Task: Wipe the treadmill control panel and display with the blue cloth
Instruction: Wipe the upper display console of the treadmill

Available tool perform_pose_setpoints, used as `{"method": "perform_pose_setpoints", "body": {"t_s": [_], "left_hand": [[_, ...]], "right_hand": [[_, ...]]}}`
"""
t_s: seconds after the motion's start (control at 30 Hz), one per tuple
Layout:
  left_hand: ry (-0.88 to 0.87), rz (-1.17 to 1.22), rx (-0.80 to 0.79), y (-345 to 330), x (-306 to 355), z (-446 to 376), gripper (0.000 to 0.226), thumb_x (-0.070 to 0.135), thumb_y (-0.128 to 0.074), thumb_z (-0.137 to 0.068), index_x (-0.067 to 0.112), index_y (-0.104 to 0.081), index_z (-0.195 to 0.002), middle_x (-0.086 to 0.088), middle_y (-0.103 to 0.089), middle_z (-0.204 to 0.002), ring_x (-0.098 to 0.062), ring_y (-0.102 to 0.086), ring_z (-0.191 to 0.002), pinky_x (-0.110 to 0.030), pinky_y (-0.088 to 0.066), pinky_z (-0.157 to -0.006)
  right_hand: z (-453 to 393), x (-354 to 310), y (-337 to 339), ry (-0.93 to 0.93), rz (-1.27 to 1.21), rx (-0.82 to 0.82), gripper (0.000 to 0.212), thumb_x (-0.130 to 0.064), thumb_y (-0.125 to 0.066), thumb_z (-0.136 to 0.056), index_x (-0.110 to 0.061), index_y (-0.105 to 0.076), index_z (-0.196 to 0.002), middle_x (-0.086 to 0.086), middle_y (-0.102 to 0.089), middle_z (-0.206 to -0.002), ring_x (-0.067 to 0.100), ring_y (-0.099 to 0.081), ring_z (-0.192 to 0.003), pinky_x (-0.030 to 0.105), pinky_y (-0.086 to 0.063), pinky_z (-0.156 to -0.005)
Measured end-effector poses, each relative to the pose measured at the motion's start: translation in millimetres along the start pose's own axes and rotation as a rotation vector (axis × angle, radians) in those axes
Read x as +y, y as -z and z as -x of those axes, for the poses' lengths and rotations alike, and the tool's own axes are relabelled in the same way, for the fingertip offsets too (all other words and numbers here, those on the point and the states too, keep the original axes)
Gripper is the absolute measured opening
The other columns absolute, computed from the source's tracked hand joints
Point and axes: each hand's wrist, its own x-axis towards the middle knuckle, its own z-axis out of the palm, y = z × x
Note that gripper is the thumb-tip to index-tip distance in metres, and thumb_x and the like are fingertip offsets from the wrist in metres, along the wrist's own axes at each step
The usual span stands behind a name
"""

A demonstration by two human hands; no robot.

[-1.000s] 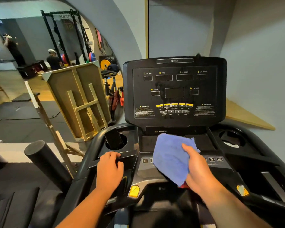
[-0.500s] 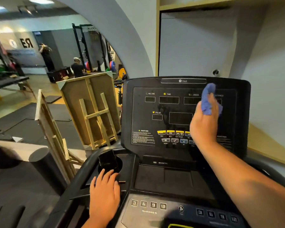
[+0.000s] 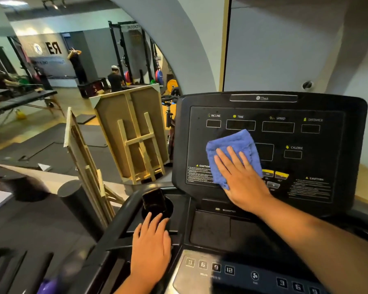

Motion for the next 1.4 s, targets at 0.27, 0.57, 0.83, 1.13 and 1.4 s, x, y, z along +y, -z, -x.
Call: {"method": "perform_pose_setpoints", "body": {"t_s": [0.27, 0.57, 0.83, 1.13, 1.4], "left_hand": [[-0.297, -0.055, -0.06, 12, -19, -23, 0.057, 0.045, -0.017, -0.1, 0.025, -0.039, -0.148, 0.006, -0.029, -0.159, -0.018, 0.004, -0.151, -0.045, 0.004, -0.119], [-0.309, 0.017, -0.06, 8, -20, -27, 0.058, 0.049, -0.014, -0.098, 0.032, -0.026, -0.152, 0.014, -0.015, -0.162, -0.011, 0.015, -0.149, -0.041, 0.009, -0.119], [-0.283, -0.019, -0.101, 2, -22, -31, 0.051, 0.045, -0.032, -0.095, 0.033, -0.047, -0.142, 0.012, -0.04, -0.153, -0.015, -0.013, -0.149, -0.039, -0.001, -0.118], [-0.278, -0.028, -0.119, -2, -23, -34, 0.045, 0.046, -0.048, -0.084, 0.037, -0.062, -0.126, 0.012, -0.054, -0.142, -0.017, -0.036, -0.141, -0.036, 0.0, -0.115], [-0.284, -0.052, -0.101, -4, -23, -34, 0.044, 0.045, -0.048, -0.085, 0.036, -0.062, -0.126, 0.011, -0.052, -0.144, -0.019, -0.035, -0.142, -0.037, -0.002, -0.115]], "right_hand": [[7, 43, 27, -0.454, -0.123, 0.005, 0.083, -0.03, -0.04, -0.082, -0.002, -0.015, -0.156, 0.015, -0.012, -0.165, 0.036, -0.005, -0.152, 0.053, -0.015, -0.121], [-76, -12, 27, -0.46, -0.126, 0.092, 0.08, -0.055, -0.031, -0.096, -0.007, -0.012, -0.157, 0.016, -0.005, -0.166, 0.042, 0.002, -0.151, 0.056, -0.003, -0.122], [-4, -13, -1, -0.152, -0.036, 0.001, 0.081, -0.042, -0.046, -0.093, -0.008, -0.009, -0.157, 0.012, -0.006, -0.166, 0.031, 0.002, -0.153, 0.051, -0.015, -0.122], [-101, -5, 39, -0.578, -0.178, 0.116, 0.076, -0.043, -0.042, -0.097, -0.009, -0.012, -0.157, 0.014, -0.008, -0.166, 0.037, -0.001, -0.152, 0.053, -0.006, -0.123], [-65, -49, 12, -0.014, -0.055, 0.041, 0.083, -0.044, -0.051, -0.093, -0.011, -0.01, -0.158, 0.01, -0.004, -0.166, 0.035, 0.006, -0.152, 0.056, -0.011, -0.121]]}}
